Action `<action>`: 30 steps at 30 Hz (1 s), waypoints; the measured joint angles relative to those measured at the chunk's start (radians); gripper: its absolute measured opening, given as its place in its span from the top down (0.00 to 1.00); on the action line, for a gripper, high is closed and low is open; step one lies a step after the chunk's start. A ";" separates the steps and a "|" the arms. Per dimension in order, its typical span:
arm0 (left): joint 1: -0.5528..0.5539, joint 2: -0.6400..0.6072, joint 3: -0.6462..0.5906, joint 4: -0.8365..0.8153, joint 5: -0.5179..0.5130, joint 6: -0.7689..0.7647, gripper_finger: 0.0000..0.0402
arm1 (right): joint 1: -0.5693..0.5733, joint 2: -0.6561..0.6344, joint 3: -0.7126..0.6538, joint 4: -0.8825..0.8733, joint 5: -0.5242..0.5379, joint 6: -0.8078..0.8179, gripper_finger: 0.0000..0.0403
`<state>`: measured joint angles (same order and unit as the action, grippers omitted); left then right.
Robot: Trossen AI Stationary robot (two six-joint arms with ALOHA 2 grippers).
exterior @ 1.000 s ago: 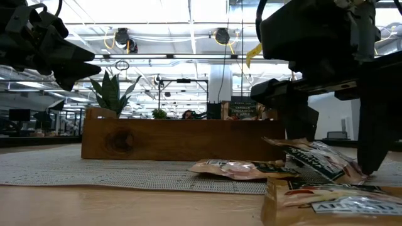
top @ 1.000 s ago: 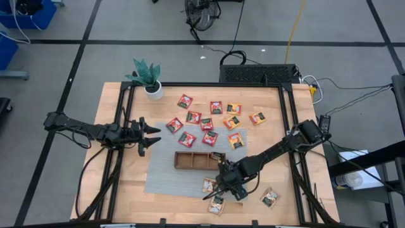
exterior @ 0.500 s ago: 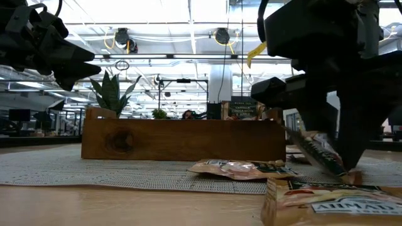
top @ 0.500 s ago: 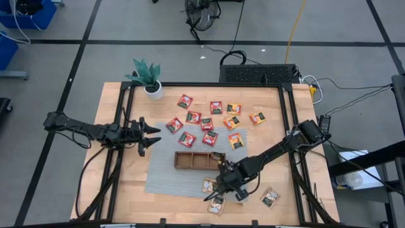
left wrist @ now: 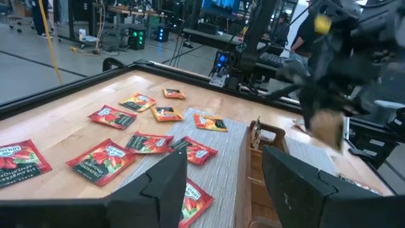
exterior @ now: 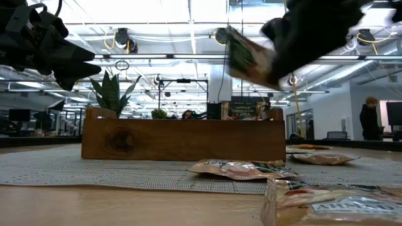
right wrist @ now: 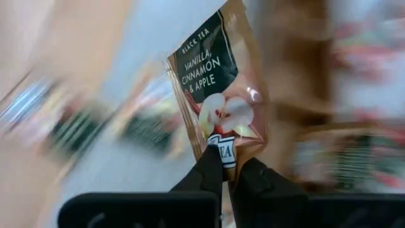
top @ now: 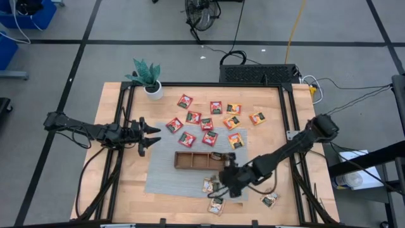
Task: Pick & Place Tea
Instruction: Put the brown tea bag into the right compartment of the wood organizer
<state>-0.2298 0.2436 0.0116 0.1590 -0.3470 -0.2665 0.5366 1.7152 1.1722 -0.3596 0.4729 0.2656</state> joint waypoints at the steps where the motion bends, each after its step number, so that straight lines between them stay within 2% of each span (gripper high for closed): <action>1: 0.000 0.000 0.000 0.000 0.000 0.000 0.49 | 0.005 -0.007 -0.034 0.063 0.089 0.022 1.00; 4: 0.000 0.000 0.000 0.010 0.000 0.000 0.49 | 0.003 -0.002 -0.155 0.295 0.273 0.037 1.00; 7: 0.000 0.000 0.000 0.012 0.000 0.000 0.49 | -0.022 0.029 -0.265 0.605 0.304 0.024 1.00; 10: 0.000 -0.001 0.000 0.015 0.000 0.000 0.49 | -0.039 0.063 -0.326 0.784 0.313 -0.021 1.00; 24: 0.000 -0.002 0.000 0.026 0.000 0.000 0.49 | -0.044 0.069 -0.335 0.692 0.312 -0.061 1.00; 30: 0.000 -0.002 0.000 0.026 0.000 0.000 0.49 | -0.044 0.068 -0.334 0.695 0.290 -0.120 0.93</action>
<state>-0.2298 0.2420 0.0113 0.1852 -0.3466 -0.2665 0.4923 1.7836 0.8387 0.3355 0.7629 0.1453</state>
